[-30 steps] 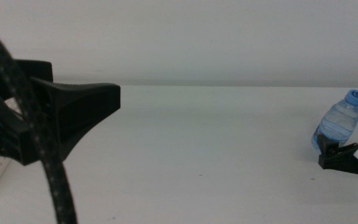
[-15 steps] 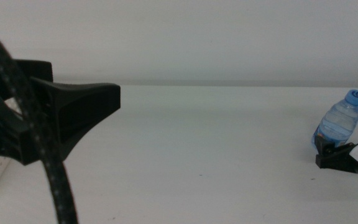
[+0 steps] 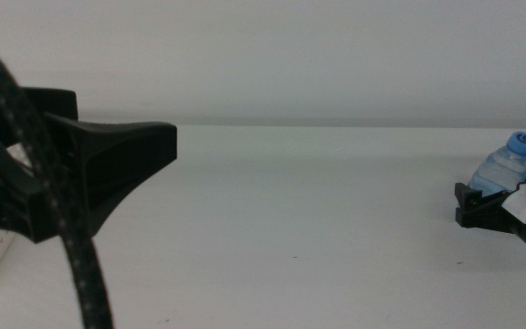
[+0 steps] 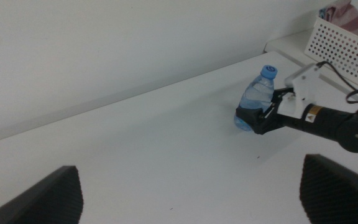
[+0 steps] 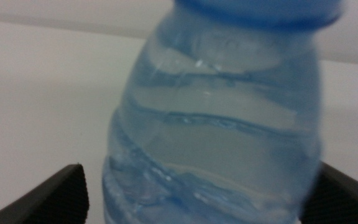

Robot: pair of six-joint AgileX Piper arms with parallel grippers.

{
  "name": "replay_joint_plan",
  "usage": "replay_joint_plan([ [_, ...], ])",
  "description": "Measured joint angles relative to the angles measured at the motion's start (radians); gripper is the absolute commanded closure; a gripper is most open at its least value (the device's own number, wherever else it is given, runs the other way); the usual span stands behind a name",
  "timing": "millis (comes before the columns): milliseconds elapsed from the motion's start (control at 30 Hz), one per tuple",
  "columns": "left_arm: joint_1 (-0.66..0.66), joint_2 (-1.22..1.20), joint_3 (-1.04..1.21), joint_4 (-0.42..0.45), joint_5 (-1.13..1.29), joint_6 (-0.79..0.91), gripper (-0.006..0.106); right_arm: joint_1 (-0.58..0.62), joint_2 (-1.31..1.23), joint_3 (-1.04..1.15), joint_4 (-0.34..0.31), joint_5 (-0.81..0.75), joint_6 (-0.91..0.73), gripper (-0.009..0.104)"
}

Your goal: Use arms to grab the bottles and put them into the dustbin to the left of the table.

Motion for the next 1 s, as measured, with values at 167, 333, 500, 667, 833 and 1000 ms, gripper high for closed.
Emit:
replay_joint_plan([
  [167,0.0,0.0,0.0,0.0,0.0,0.0,0.007,0.018,0.075,-0.064,0.0,0.005,-0.004,0.009],
  [333,0.0,0.0,0.0,0.0,-0.001,0.0,0.007,0.042,0.13,-0.13,0.0,0.005,-0.019,0.014],
  [500,0.0,0.0,0.0,0.0,-0.001,0.0,0.007,0.074,0.145,-0.171,0.011,0.033,-0.069,0.085],
  [667,0.0,0.0,0.0,0.0,-0.001,0.0,0.007,0.154,0.09,-0.19,0.024,0.166,-0.052,0.096],
  [833,0.0,0.0,0.0,0.0,-0.001,0.0,0.007,0.337,0.039,-0.359,0.007,0.45,-0.007,0.096],
  [1000,0.0,0.0,0.0,0.0,-0.001,0.0,0.007,0.524,0.097,-0.597,-0.031,0.56,0.082,0.097],
])
